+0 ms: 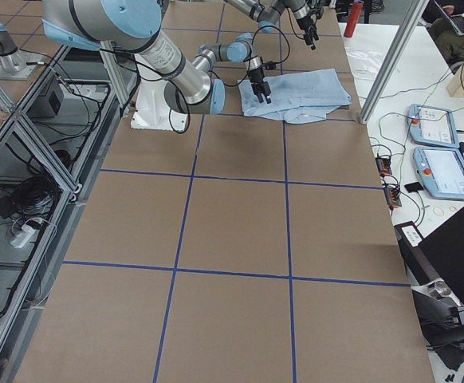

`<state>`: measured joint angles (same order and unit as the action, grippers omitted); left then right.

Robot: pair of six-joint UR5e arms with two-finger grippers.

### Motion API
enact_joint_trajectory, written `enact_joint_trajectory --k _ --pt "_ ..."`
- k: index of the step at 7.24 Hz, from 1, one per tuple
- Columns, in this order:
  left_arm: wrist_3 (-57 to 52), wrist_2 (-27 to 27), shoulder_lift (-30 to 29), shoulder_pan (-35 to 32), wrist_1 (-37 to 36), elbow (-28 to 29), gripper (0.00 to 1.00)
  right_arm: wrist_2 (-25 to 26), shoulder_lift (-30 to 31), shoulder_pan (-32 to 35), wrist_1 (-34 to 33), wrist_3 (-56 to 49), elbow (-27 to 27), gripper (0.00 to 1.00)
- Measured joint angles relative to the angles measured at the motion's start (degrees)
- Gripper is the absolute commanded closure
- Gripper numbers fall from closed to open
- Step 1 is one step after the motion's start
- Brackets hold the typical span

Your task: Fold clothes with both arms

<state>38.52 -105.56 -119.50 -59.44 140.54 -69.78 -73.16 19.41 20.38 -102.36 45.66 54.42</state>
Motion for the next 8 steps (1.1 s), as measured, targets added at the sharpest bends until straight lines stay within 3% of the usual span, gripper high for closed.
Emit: enact_joint_trajectory --k 6,8 --pt "0.09 0.0 0.15 0.33 0.04 0.0 0.0 0.34 0.42 -1.44 -2.81 -0.04 0.7 0.08" --pt "0.14 0.0 0.17 0.46 0.01 0.0 0.0 0.36 0.48 -1.54 -3.25 -0.09 0.78 0.24"
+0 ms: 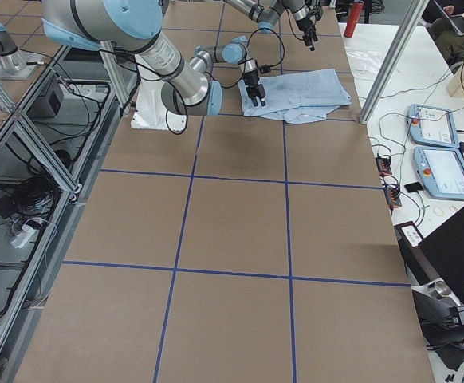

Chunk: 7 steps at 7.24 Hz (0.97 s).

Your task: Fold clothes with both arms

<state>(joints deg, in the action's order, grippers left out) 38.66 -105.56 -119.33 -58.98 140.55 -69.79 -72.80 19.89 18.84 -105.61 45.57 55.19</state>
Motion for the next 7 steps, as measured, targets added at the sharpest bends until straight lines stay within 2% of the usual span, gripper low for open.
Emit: enact_joint_trajectory --k 2,4,7 --pt "0.01 0.0 0.01 0.16 -0.01 0.14 0.0 0.06 0.05 0.24 -0.11 -0.53 0.03 0.52" --pt "0.01 0.0 0.04 0.27 0.05 0.24 0.0 0.02 0.48 1.37 -0.12 -1.71 0.43 0.58" --pt "0.0 0.0 0.05 0.37 0.08 0.26 0.0 -0.07 7.31 3.38 -0.39 -4.68 7.99 0.58"
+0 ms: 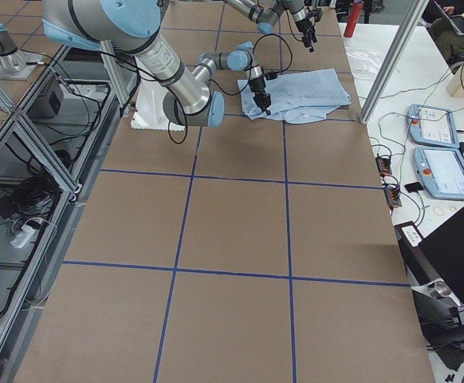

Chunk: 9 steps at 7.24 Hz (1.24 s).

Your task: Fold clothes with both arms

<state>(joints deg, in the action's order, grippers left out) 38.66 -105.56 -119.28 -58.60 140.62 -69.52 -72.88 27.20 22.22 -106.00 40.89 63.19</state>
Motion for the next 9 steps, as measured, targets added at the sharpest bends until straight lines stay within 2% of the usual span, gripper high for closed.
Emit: enact_joint_trajectory --k 3,5,7,9 --pt "-0.07 0.0 0.11 0.06 0.0 0.06 0.0 -1.02 4.12 2.82 1.1 -3.17 5.57 0.48" --pt "-0.02 0.0 0.62 0.07 0.64 -0.04 0.0 -5.5 3.71 2.98 6.75 1.37 6.83 0.45" --pt "0.01 0.0 0.77 0.07 1.06 -0.08 0.0 -7.45 1.57 0.96 7.47 5.45 6.8 0.46" --pt "0.01 0.0 0.86 0.07 1.13 -0.08 0.0 -7.65 -0.89 -1.52 2.24 6.56 6.64 0.55"
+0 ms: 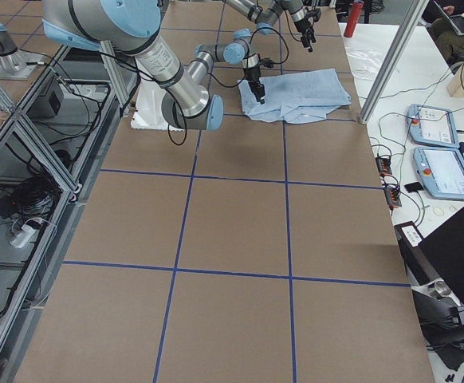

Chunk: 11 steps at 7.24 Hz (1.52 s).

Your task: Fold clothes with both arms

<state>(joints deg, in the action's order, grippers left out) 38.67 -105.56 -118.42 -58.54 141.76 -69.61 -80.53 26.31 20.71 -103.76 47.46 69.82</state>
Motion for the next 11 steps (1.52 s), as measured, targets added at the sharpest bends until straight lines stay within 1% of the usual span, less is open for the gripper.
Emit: enact_joint_trajectory --k 1,2,4,8,9,10,11 --pt "0.0 0.0 0.02 0.0 0.01 0.0 0.0 0.17 -0.36 -0.66 -1.82 -0.61 -0.23 0.59" --pt "0.0 0.0 0.03 0.0 0.01 0.0 0.0 0.61 -0.32 -0.95 -2.53 -1.74 -0.8 0.6" --pt "0.0 0.0 0.03 0.0 0.01 0.01 0.0 1.6 -0.23 -1.11 -2.7 -3.52 -1.95 0.6" --pt "-0.02 0.0 0.14 0.0 0.01 0.08 0.0 1.73 -0.2 -1.9 -2.62 -3.96 -2.45 0.59" --pt "-0.04 0.0 0.27 0.0 0.01 0.08 0.0 1.65 -0.2 -2.16 -2.58 -3.9 -2.48 0.72" --pt "-0.02 0.0 0.34 0.0 0.01 0.09 0.0 1.64 -0.18 -2.28 -2.55 -3.88 -2.49 0.99" --pt "-0.01 0.0 0.39 0.0 0.03 0.09 0.0 1.66 -0.17 -2.29 -2.56 -3.88 -2.52 1.0"
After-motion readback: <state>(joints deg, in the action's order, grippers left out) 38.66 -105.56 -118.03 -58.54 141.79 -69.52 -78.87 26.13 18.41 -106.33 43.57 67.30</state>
